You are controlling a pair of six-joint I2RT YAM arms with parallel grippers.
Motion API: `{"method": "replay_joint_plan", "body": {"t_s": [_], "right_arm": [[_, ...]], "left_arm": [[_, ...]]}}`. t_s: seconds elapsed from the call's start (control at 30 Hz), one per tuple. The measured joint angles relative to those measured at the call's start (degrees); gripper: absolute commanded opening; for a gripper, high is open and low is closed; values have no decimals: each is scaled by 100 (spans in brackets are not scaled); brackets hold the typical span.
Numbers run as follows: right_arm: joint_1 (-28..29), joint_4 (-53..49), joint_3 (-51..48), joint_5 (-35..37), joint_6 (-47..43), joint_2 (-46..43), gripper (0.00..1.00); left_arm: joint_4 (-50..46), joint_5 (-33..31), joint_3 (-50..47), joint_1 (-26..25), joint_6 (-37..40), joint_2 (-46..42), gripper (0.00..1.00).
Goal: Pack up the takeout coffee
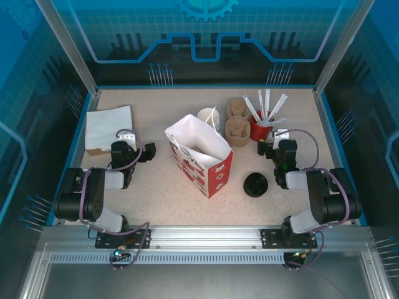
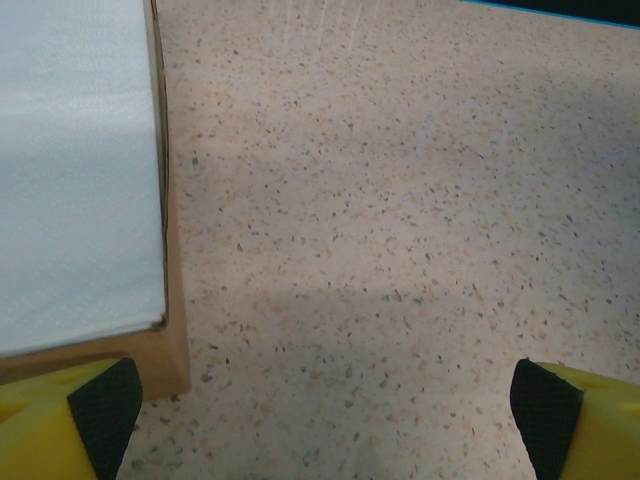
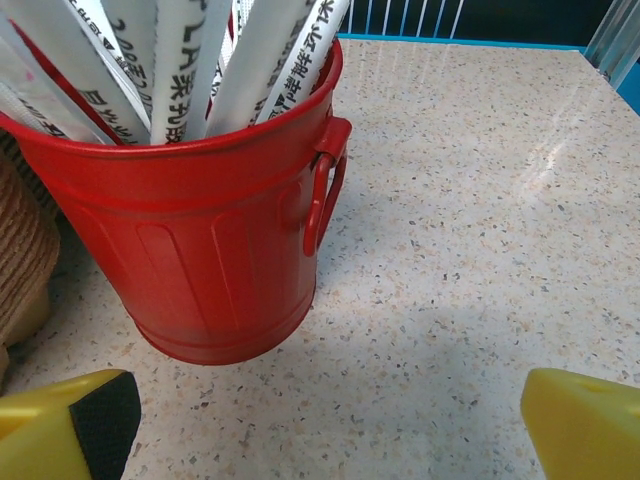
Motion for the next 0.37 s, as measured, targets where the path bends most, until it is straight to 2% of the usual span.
{"method": "replay_joint_plan", "body": {"t_s": [0.37], "right_arm": [[111,-2,44,98,-76,7,100]], "left_arm": [[26,-256,101,-133,39,0,99]]}}
